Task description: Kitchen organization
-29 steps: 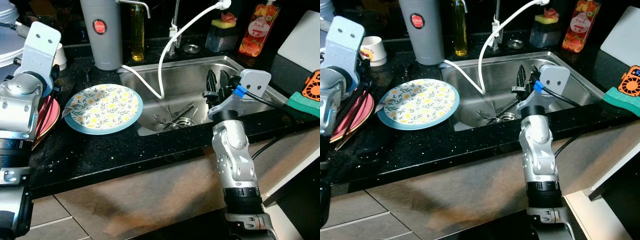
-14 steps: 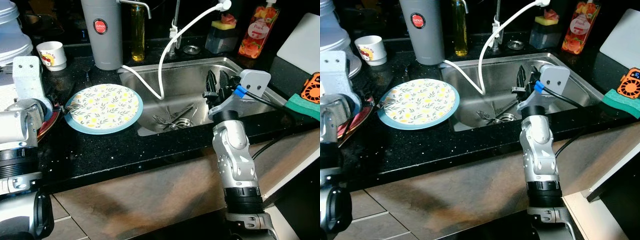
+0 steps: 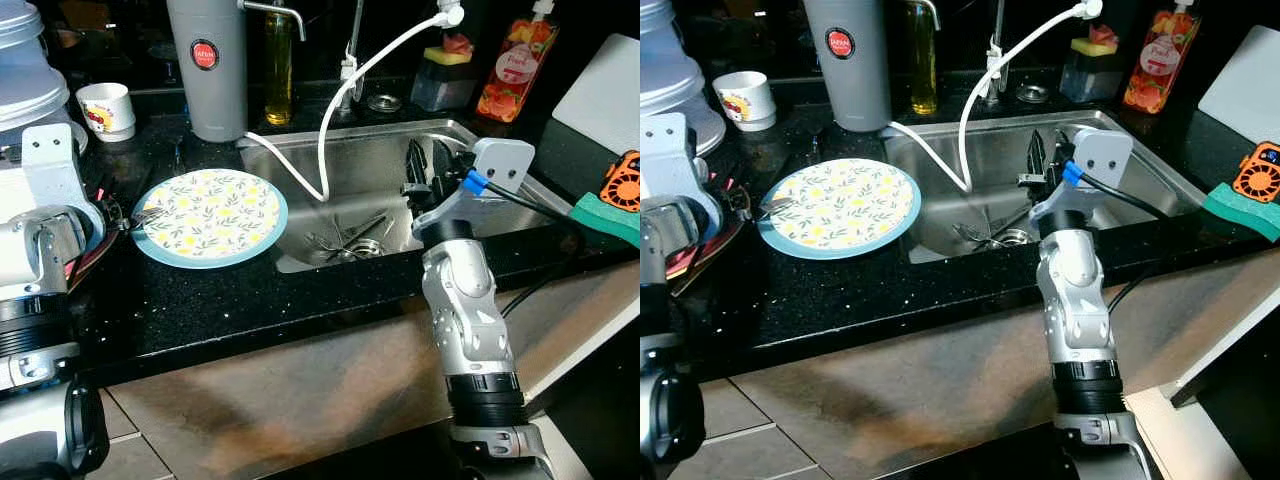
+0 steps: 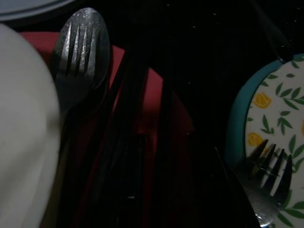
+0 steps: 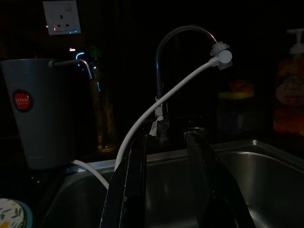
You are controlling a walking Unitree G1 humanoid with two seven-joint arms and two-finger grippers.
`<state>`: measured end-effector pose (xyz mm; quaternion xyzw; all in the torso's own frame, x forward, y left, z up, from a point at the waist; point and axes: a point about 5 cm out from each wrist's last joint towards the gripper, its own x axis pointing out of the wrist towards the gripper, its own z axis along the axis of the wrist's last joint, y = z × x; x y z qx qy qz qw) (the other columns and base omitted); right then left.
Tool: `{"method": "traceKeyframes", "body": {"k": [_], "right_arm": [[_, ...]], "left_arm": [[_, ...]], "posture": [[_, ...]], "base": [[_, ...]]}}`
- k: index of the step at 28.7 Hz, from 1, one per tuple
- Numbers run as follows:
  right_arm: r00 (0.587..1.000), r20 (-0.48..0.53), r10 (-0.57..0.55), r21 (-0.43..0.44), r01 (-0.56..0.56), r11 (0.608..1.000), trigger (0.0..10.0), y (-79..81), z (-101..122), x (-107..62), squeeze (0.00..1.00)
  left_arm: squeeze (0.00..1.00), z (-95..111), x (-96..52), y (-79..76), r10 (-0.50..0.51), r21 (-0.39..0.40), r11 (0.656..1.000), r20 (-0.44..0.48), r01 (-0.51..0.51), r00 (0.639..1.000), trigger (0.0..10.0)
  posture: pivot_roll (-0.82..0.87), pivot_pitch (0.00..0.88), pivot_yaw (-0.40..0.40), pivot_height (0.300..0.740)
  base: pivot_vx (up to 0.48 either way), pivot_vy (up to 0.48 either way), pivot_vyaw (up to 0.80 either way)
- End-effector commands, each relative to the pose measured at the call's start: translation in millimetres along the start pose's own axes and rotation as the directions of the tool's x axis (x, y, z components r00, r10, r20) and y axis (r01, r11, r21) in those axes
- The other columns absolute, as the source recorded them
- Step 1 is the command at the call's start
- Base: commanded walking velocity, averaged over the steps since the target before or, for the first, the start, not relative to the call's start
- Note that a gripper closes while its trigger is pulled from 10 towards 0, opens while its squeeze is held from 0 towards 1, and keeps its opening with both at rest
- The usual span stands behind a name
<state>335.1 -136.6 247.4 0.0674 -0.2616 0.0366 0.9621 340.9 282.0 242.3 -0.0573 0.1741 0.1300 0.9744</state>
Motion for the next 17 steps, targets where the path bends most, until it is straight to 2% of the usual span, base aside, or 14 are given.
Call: {"method": "traceKeyframes", "body": {"k": [1,3,4,15,17], "right_arm": [[1.000,0.006,0.000,-0.003,0.000,1.000,10.0,-1.0,1.2,1.0,0.00],[1.000,0.006,0.000,-0.003,0.000,1.000,10.0,-1.0,1.2,1.0,0.00],[1.000,0.006,0.001,-0.003,-0.001,1.000,10.0,-0.9,1.2,1.0,0.00],[1.000,0.003,0.006,-0.005,-0.006,1.000,10.0,-0.9,1.7,0.7,0.00],[1.000,0.002,0.003,-0.005,-0.003,1.000,10.0,-1.1,1.5,0.5,0.00]], "left_arm": [[0.00,-11.1,2.6,0.0,0.001,-0.018,1.000,-0.043,-0.002,0.999,8.5],[0.00,-11.1,2.6,0.0,0.001,-0.018,1.000,-0.043,-0.002,0.999,8.5],[0.00,-12.5,2.6,0.7,0.004,-0.019,1.000,-0.049,-0.005,0.999,0.0],[0.00,-6.0,0.3,-0.9,-0.002,-0.041,0.999,-0.005,0.002,1.000,0.0],[0.00,10.0,-4.5,-8.4,-0.022,0.027,0.999,0.136,0.019,0.990,0.0]], "posture": [[0.22,0.024,-0.034,0.740],[0.22,0.024,-0.034,0.740],[0.22,0.024,-0.034,0.740],[0.21,0.031,-0.040,0.740],[0.21,0.031,-0.040,0.740]], "base": [[0.000,0.000,0.00],[0.000,0.000,0.00],[0.000,0.000,0.00],[0.000,0.000,0.00],[0.000,0.000,0.00]]}}
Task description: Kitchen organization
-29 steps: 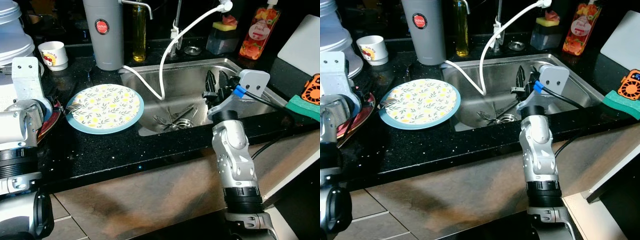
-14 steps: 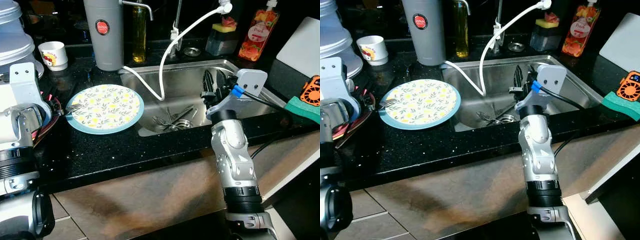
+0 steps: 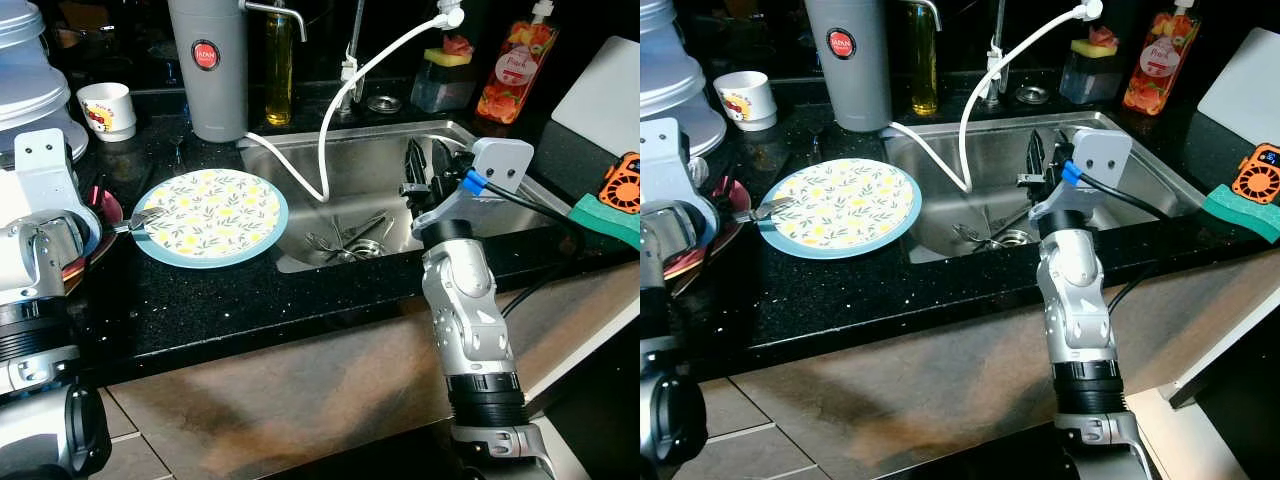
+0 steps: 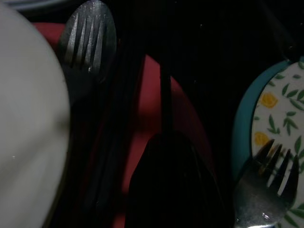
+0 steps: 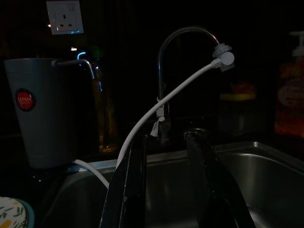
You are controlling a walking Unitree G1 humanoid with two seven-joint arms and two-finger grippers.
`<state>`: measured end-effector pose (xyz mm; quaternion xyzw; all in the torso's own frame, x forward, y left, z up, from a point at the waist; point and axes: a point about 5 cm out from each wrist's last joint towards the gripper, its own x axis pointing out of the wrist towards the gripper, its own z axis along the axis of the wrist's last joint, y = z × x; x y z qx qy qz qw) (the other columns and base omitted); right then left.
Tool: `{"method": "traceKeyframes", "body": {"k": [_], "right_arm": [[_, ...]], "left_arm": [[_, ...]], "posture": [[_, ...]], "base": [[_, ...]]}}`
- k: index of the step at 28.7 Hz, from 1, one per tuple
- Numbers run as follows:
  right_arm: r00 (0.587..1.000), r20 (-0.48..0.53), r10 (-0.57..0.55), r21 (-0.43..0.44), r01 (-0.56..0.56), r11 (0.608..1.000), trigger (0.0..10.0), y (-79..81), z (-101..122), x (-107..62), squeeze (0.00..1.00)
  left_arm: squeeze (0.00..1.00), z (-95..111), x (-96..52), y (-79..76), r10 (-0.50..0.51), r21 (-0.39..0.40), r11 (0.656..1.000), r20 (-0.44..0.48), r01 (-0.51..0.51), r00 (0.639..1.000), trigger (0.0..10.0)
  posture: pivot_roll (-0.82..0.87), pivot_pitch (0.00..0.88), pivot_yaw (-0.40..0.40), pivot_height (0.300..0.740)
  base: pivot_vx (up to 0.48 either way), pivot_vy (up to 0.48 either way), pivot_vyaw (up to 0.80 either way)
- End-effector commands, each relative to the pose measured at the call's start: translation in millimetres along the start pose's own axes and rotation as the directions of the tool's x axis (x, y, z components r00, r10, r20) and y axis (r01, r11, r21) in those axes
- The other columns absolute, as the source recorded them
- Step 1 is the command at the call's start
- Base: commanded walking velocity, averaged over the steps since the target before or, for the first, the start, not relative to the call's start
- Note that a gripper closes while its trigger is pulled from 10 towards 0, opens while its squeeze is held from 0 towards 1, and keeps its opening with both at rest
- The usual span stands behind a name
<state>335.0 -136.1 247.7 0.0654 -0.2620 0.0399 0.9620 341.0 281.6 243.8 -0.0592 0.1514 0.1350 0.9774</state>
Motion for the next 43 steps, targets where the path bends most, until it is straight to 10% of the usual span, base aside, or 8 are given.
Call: {"method": "traceKeyframes", "body": {"k": [1,3,17,18,24,27,35,43], "right_arm": [[1.000,0.001,-0.005,-0.003,0.005,1.000,10.0,-1.8,1.4,0.6,0.00],[1.000,0.001,-0.004,-0.003,0.004,1.000,10.0,-1.8,1.5,0.7,0.00],[1.000,0.012,0.004,0.007,-0.004,1.000,10.0,3.1,3.1,6.0,0.00],[1.000,0.015,0.002,0.005,-0.002,1.000,10.0,2.6,4.1,6.0,0.00],[1.000,0.023,-0.005,0.003,0.005,1.000,10.0,2.0,6.3,4.5,0.00],[1.000,0.020,-0.017,0.004,0.017,1.000,10.0,-0.6,5.6,1.9,0.00],[1.000,0.008,0.000,0.017,-0.001,1.000,10.0,3.6,2.7,2.9,0.00],[1.000,-0.001,0.014,0.025,-0.014,1.000,10.0,7.1,0.2,2.2,0.00]], "left_arm": [[0.00,21.2,-8.2,-15.0,-0.048,0.097,0.995,0.199,0.029,0.979,0.0],[0.00,35.3,-15.8,-28.9,-0.098,0.155,0.987,0.322,0.050,0.942,10.0],[0.00,20.3,-14.7,-173.1,-0.610,0.113,0.788,0.283,0.606,0.740,10.0],[1.00,14.3,-5.9,-189.8,-0.623,0.089,0.778,0.243,0.622,0.744,10.0],[1.00,28.0,-7.2,-214.1,-0.691,-0.026,0.672,0.340,0.740,0.638,10.0],[0.00,61.3,-33.4,-183.3,-0.709,0.040,0.545,0.555,0.837,0.435,10.0],[0.00,44.0,-5.8,-100.9,-0.275,0.235,0.954,0.445,0.185,0.852,10.0],[0.00,14.4,-9.0,-47.3,0.007,0.245,0.966,0.308,-0.086,0.951,10.0]], "posture": [[0.21,0.034,-0.043,0.740],[0.21,0.034,-0.043,0.740],[0.19,0.024,-0.047,0.740],[0.18,0.023,-0.044,0.740],[0.16,0.020,-0.035,0.740],[0.17,0.031,-0.041,0.740],[0.21,0.050,-0.058,0.740],[0.23,0.061,-0.049,0.740]], "base": [[0.000,0.000,0.00],[0.000,0.000,0.00],[0.000,0.000,0.00],[0.000,0.000,0.00],[0.000,0.000,0.00],[0.000,0.000,0.00],[0.000,0.000,0.00],[0.000,0.000,0.00]]}}
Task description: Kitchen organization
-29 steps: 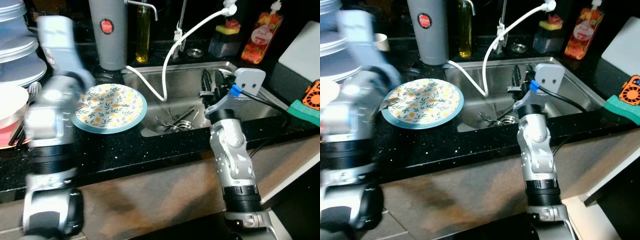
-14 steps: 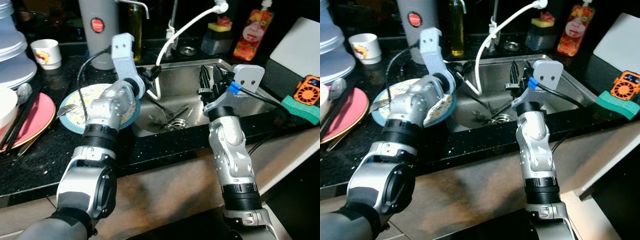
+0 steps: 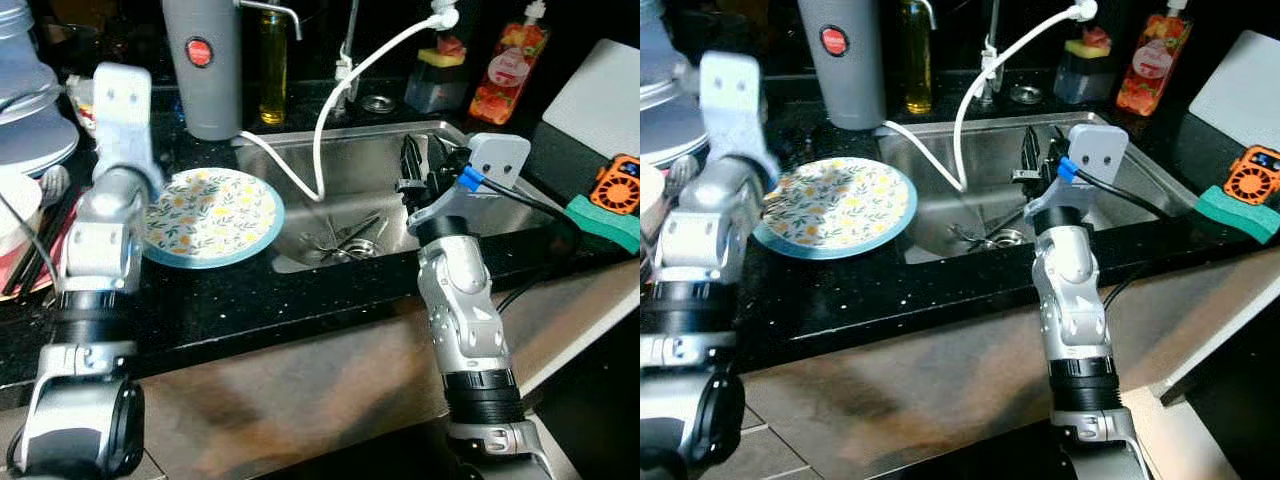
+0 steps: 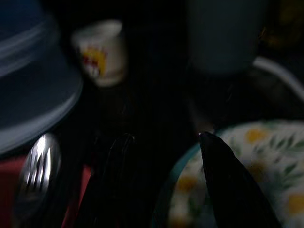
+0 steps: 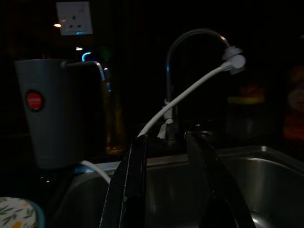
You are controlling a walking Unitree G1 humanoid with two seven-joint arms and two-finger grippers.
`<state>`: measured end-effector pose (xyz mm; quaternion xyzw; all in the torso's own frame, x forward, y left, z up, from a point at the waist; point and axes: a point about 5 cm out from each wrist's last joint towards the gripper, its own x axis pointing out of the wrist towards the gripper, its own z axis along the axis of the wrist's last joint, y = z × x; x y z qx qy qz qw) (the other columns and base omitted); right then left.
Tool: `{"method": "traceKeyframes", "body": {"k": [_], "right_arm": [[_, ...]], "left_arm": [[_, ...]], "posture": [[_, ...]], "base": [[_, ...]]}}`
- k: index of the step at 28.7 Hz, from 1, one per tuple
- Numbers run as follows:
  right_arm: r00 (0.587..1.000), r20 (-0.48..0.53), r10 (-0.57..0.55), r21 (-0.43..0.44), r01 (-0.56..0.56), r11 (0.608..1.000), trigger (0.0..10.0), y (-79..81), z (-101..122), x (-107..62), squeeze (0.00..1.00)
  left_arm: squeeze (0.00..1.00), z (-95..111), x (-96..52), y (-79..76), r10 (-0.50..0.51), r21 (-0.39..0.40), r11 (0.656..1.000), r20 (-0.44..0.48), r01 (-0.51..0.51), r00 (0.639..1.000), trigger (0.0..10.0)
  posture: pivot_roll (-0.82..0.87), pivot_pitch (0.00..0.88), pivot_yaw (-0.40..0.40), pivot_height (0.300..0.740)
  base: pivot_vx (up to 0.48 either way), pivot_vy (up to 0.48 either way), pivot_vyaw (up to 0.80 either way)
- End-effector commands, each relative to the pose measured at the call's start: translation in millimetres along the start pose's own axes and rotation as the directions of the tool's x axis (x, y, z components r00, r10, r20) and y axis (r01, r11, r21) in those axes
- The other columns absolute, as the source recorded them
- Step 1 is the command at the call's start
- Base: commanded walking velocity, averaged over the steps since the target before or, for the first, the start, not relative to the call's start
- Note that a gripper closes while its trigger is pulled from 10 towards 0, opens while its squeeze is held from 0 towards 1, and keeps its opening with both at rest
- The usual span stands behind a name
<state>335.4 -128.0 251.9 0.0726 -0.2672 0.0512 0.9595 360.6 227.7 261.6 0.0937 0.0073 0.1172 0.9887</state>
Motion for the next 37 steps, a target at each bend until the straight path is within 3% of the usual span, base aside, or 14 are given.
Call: {"method": "traceKeyframes", "body": {"k": [1,7,11,13,17,22,25,32,34,36,37], "right_arm": [[1.000,-0.011,-0.005,0.006,0.005,1.000,10.0,-1.4,-2.0,-0.7,0.00],[1.000,-0.015,-0.011,0.008,0.011,1.000,10.0,-1.9,-2.9,-2.5,0.00],[1.000,-0.015,-0.011,0.007,0.012,1.000,10.0,-2.3,-2.9,-2.8,0.00],[1.000,-0.016,-0.013,0.006,0.013,1.000,10.0,-3.3,-3.2,-3.3,0.00],[1.000,-0.016,-0.013,0.006,0.013,1.000,10.0,-3.4,-3.3,-3.1,0.00],[1.000,-0.014,-0.010,0.007,0.010,1.000,10.0,-2.5,-3.3,-2.3,0.00],[1.000,-0.014,-0.008,0.007,0.008,1.000,10.0,-2.2,-3.2,-2.1,0.00],[1.000,-0.011,-0.001,0.008,0.001,1.000,10.0,-0.4,-2.8,-1.2,0.00],[1.000,-0.010,0.000,0.008,0.000,1.000,10.0,-0.5,-2.6,-1.0,0.00],[1.000,-0.010,0.000,0.007,0.000,1.000,10.0,-0.8,-2.7,-1.0,0.00],[1.000,-0.010,0.000,0.007,0.000,1.000,10.0,-0.8,-2.7,-1.0,0.00]], "left_arm": [[0.00,0.3,-8.1,11.1,0.054,0.001,0.999,-0.024,-0.054,0.998,10.0],[0.00,-14.8,-27.8,39.8,0.258,0.030,0.966,-0.103,-0.256,0.961,10.0],[0.00,-17.3,-30.0,44.5,0.295,0.030,0.956,-0.128,-0.293,0.947,10.0],[0.00,-23.0,-34.2,62.2,0.336,0.005,0.940,-0.198,-0.342,0.921,10.0],[0.00,-23.7,-36.0,67.5,0.327,-0.026,0.940,-0.231,-0.342,0.916,10.0],[0.00,-27.0,-34.8,76.5,0.217,-0.156,0.949,-0.308,-0.274,0.926,10.0],[0.00,-26.8,-34.8,79.0,0.201,-0.182,0.946,-0.315,-0.268,0.927,10.0],[0.00,-32.1,-34.8,74.5,0.069,-0.311,0.931,-0.361,-0.190,0.930,10.0],[0.00,-33.7,-35.7,72.7,0.047,-0.311,0.935,-0.366,-0.170,0.929,10.0],[0.00,-31.9,-36.2,74.4,0.081,-0.226,0.960,-0.341,-0.165,0.937,10.0],[0.00,-31.3,-36.3,72.4,0.060,-0.228,0.963,-0.334,-0.143,0.941,10.0]], "posture": [[0.23,0.061,-0.049,0.740],[0.23,0.064,-0.041,0.740],[0.23,0.064,-0.041,0.740],[0.23,0.064,-0.040,0.740],[0.24,0.062,-0.039,0.740],[0.24,0.056,-0.039,0.740],[0.24,0.056,-0.039,0.740],[0.24,0.053,-0.040,0.740],[0.24,0.047,-0.042,0.740],[0.24,0.047,-0.042,0.740],[0.24,0.047,-0.042,0.740]], "base": [[0.000,0.000,0.00],[0.000,0.000,0.00],[0.000,0.000,0.00],[0.000,0.000,0.00],[0.000,0.000,0.00],[0.000,0.000,0.00],[0.000,0.000,0.00],[0.000,0.000,0.00],[0.000,0.000,0.00],[0.000,0.000,0.00],[0.000,0.000,0.00]]}}
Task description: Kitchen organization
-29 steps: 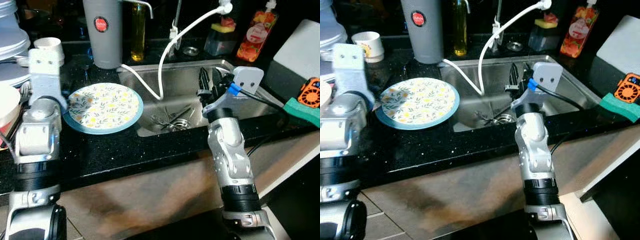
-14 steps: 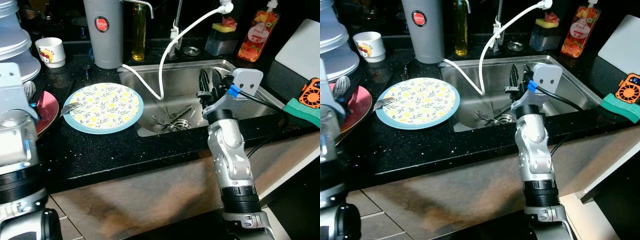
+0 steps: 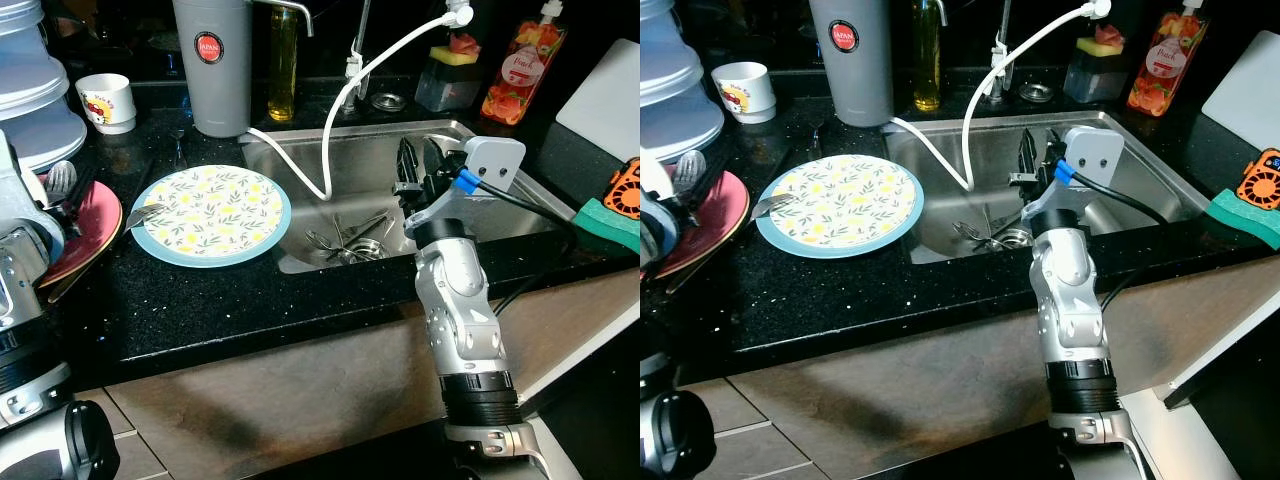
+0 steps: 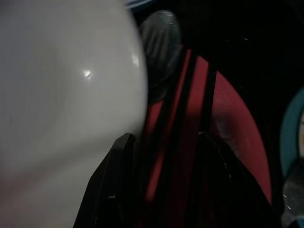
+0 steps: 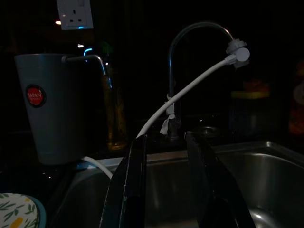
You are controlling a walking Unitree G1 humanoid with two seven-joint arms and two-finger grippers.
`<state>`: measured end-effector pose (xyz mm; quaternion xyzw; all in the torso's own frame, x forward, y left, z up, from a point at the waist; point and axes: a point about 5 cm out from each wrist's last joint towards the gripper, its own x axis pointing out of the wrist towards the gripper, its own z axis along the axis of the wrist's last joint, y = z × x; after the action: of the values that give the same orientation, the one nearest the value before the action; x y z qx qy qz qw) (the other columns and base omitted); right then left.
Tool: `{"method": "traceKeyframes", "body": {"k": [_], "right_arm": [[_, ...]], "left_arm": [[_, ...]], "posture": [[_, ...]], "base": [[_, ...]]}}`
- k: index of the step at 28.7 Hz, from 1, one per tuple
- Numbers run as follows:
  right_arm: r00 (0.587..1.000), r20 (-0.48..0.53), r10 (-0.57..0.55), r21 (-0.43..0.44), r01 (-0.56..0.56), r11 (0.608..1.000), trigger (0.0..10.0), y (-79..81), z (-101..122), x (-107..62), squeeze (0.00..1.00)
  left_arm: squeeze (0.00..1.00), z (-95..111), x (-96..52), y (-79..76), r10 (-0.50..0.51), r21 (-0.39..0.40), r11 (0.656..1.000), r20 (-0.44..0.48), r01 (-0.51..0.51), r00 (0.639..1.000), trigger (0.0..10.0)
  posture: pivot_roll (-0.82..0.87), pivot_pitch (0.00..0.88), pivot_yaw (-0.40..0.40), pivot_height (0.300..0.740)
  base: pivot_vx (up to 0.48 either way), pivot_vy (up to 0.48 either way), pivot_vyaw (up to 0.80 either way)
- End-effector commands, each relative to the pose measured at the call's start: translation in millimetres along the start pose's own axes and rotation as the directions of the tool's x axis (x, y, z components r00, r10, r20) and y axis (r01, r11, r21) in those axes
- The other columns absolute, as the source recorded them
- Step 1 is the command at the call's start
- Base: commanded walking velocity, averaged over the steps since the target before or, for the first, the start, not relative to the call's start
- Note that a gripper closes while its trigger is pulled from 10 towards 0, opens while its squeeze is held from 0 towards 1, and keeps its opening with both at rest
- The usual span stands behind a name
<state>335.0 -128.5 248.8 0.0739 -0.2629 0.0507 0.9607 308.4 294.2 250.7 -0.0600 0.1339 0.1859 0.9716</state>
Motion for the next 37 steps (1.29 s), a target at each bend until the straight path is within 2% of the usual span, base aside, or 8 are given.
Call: {"method": "traceKeyframes", "body": {"k": [1,6,11,12,23,24,25,37], "right_arm": [[1.000,-0.001,0.003,0.004,-0.003,1.000,10.0,0.0,-0.3,1.0,0.00],[1.000,-0.001,0.005,0.005,-0.005,1.000,10.0,0.1,-0.4,1.0,0.00],[1.000,-0.004,0.003,0.004,-0.003,1.000,10.0,-0.6,-0.9,0.3,0.00],[1.000,-0.004,0.003,0.004,-0.003,1.000,10.0,-0.7,-0.8,0.3,0.00],[1.000,-0.007,0.003,0.001,-0.003,1.000,10.0,-2.0,-0.1,0.4,0.00],[1.000,-0.007,0.002,0.001,-0.002,1.000,10.0,-2.1,-0.1,0.4,0.00],[1.000,-0.007,0.002,0.000,-0.002,1.000,10.0,-2.1,-0.1,0.3,0.00],[1.000,-0.002,-0.006,-0.007,0.006,1.000,10.0,-4.8,1.9,2.7,0.00]], "left_arm": [[0.00,-6.9,0.5,-1.7,-0.026,0.042,0.999,-0.028,0.027,0.999,10.0],[0.00,-18.2,1.8,-4.4,-0.072,-0.006,0.997,-0.093,0.072,0.993,10.0],[0.00,-28.0,4.8,0.7,-0.060,-0.050,0.997,-0.134,0.054,0.989,4.6],[0.00,-28.0,4.9,1.0,-0.058,-0.054,0.997,-0.133,0.051,0.989,0.0],[0.00,28.2,-7.0,-5.6,-0.083,-0.041,0.995,0.240,0.096,0.967,0.0],[0.00,35.2,-9.8,-7.2,-0.099,-0.046,0.992,0.274,0.116,0.957,1.3],[0.00,42.8,-12.3,-9.1,-0.115,-0.053,0.989,0.311,0.138,0.943,10.0],[0.00,48.3,2.7,-68.8,-0.322,-0.075,0.928,0.336,0.366,0.885,10.0]], "posture": [[0.24,0.047,-0.042,0.740],[0.24,0.047,-0.042,0.740],[0.24,0.049,-0.043,0.740],[0.24,0.051,-0.044,0.740],[0.23,0.063,-0.051,0.740],[0.23,0.063,-0.051,0.740],[0.23,0.063,-0.051,0.740],[0.20,0.058,-0.065,0.740]], "base": [[0.000,0.000,0.00],[0.000,0.000,0.00],[0.000,0.000,0.00],[0.000,0.000,0.00],[0.000,0.000,0.00],[0.000,0.000,0.00],[0.000,0.000,0.00],[0.000,0.000,0.00]]}}
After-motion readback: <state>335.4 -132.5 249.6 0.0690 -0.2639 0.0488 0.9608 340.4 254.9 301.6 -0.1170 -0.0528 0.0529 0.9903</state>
